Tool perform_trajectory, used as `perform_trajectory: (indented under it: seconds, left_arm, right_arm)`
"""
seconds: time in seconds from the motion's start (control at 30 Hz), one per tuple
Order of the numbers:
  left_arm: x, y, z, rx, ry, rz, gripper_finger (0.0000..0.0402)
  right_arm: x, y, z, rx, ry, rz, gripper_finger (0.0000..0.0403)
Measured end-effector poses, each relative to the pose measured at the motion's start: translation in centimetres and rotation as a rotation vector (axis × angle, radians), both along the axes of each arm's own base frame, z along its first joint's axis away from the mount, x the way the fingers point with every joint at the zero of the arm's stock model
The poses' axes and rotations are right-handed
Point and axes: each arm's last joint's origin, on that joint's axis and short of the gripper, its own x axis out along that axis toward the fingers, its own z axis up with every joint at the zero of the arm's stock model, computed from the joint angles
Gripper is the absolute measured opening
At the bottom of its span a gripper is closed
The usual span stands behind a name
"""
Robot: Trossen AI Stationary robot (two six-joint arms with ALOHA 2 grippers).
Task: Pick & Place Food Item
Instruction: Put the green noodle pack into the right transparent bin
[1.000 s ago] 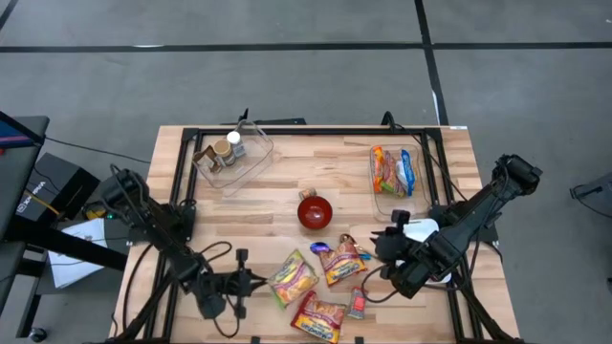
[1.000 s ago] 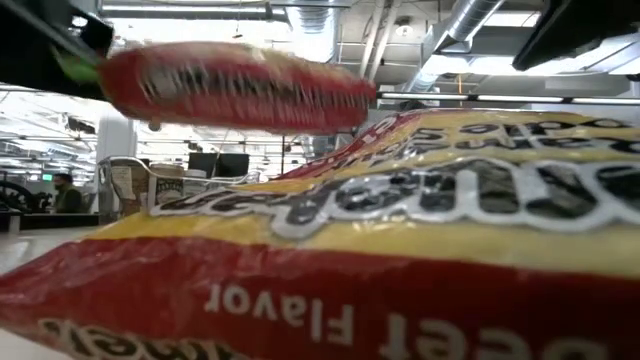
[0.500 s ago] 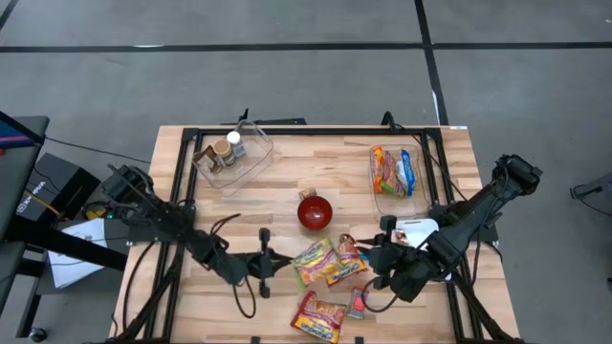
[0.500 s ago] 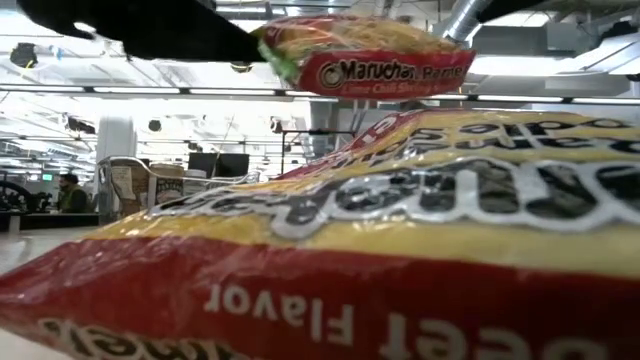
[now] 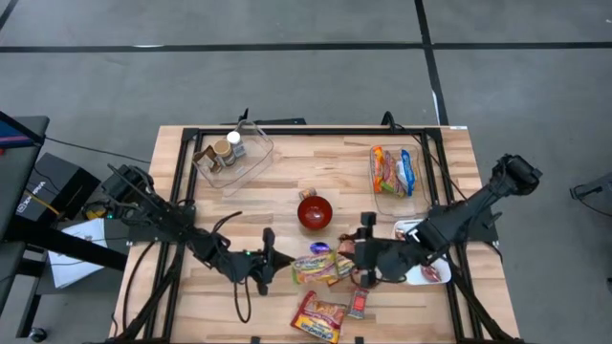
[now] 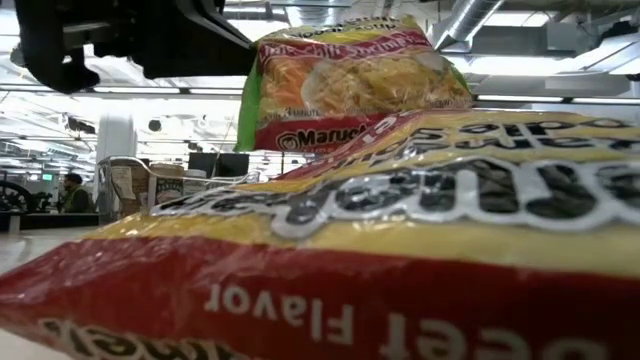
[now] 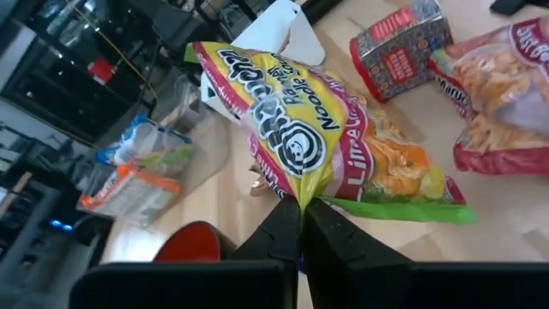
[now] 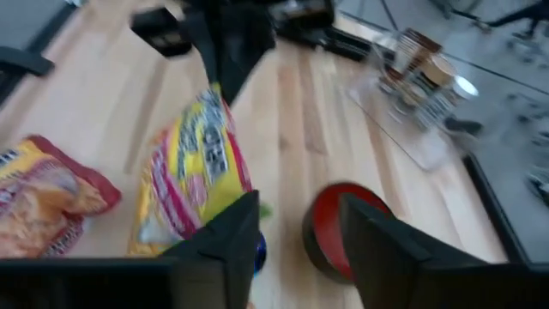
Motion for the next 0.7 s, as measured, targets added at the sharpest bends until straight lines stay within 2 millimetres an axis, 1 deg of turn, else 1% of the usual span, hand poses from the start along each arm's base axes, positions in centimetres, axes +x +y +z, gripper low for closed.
perform_trajectory:
  seconds: [0.13, 0.23, 0.37, 0.5, 0.7]
  left_arm:
    - [0.4, 0.6, 0.1, 0.052, -0.002, 0.012, 0.0000]
    - [0.8, 1.3, 0.1, 0.083, 0.000, 0.029, 0.0000]
    - [1.1, 1.9, 0.3, 0.098, -0.019, 0.050, 0.0000]
    - [1.3, 2.0, 0.8, 0.130, -0.051, 0.042, 0.0000]
    - [1.4, 1.9, 1.0, 0.158, -0.068, 0.031, 0.0000]
  right_arm:
    - [1.0, -0.6, 0.5, 0.020, -0.026, 0.062, 0.0198]
    - [1.4, -1.1, 0.6, 0.043, -0.027, 0.095, 0.0210]
    - [1.6, -1.7, 0.0, 0.056, -0.012, 0.091, 0.0210]
    - [1.9, -2.2, -0.3, 0.093, -0.013, 0.089, 0.0203]
    - [2.4, -3.1, -1.0, 0.101, -0.031, 0.078, 0.0199]
